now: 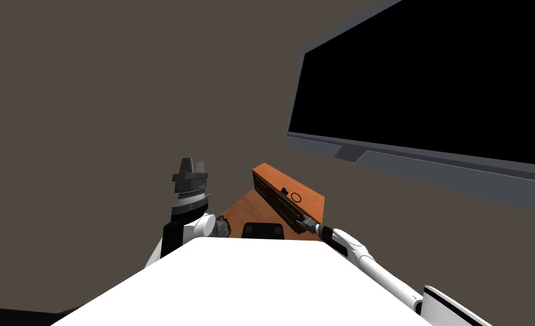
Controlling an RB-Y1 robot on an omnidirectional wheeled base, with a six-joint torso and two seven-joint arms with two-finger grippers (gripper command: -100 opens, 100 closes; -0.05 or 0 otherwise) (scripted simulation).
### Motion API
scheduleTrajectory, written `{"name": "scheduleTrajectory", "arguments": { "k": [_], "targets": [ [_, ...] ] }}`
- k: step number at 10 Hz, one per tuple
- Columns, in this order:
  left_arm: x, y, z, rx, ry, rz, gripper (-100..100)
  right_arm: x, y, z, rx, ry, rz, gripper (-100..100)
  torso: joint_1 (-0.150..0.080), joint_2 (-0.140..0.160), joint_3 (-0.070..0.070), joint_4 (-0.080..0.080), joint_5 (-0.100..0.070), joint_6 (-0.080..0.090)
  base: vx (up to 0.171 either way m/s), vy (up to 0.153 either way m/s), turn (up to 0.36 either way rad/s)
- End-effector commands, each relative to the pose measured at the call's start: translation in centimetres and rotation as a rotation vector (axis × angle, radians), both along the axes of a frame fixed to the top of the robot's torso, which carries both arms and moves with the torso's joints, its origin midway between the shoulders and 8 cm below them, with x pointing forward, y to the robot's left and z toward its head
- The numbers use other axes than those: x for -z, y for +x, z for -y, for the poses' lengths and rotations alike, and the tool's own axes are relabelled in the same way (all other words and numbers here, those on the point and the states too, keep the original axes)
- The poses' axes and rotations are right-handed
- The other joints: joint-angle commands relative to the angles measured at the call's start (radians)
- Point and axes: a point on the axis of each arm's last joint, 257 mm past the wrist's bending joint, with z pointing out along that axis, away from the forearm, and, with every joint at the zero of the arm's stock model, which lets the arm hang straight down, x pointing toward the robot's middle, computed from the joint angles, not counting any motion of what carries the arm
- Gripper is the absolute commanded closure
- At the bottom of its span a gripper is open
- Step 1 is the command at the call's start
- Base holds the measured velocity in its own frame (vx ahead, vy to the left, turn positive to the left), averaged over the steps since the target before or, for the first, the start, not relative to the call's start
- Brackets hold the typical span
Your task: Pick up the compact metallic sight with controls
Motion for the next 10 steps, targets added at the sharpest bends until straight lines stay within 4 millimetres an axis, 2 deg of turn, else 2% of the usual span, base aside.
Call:
{"name": "scheduleTrajectory", "arguments": {
  "k": [1, 6, 9, 10],
  "targets": [
    [0.0, 0.0, 0.0, 0.000, 0.000, 0.000, 0, 0.4, -0.2, 0.7, 0.007, -0.009, -0.009, -100, 0.000, 0.000, 0.000, 0.000, 0.000, 0.000, 0.006, 0.002, -0.020],
    [0.0, 0.0, 0.0, 0.000, 0.000, 0.000, 0, 2.1, -3.9, 7.5, -0.035, -0.160, -0.107, -100, 0.001, -0.002, -0.001, -0.001, 0.000, 0.000, 0.059, 0.025, 0.196],
    [0.0, 0.0, 0.0, 0.000, 0.000, 0.000, 0, 2.4, -4.4, 8.3, -0.024, -0.172, -0.120, -100, 0.001, -0.001, 0.000, 0.000, 0.000, 0.000, 0.032, 0.012, 0.020],
    [0.0, 0.0, 0.0, 0.000, 0.000, 0.000, 0, 2.4, -5.1, 10.0, -0.039, -0.209, -0.141, -100, 0.000, 0.002, 0.001, 0.000, 0.000, 0.000, 0.043, 0.031, 0.226]
  ]
}}
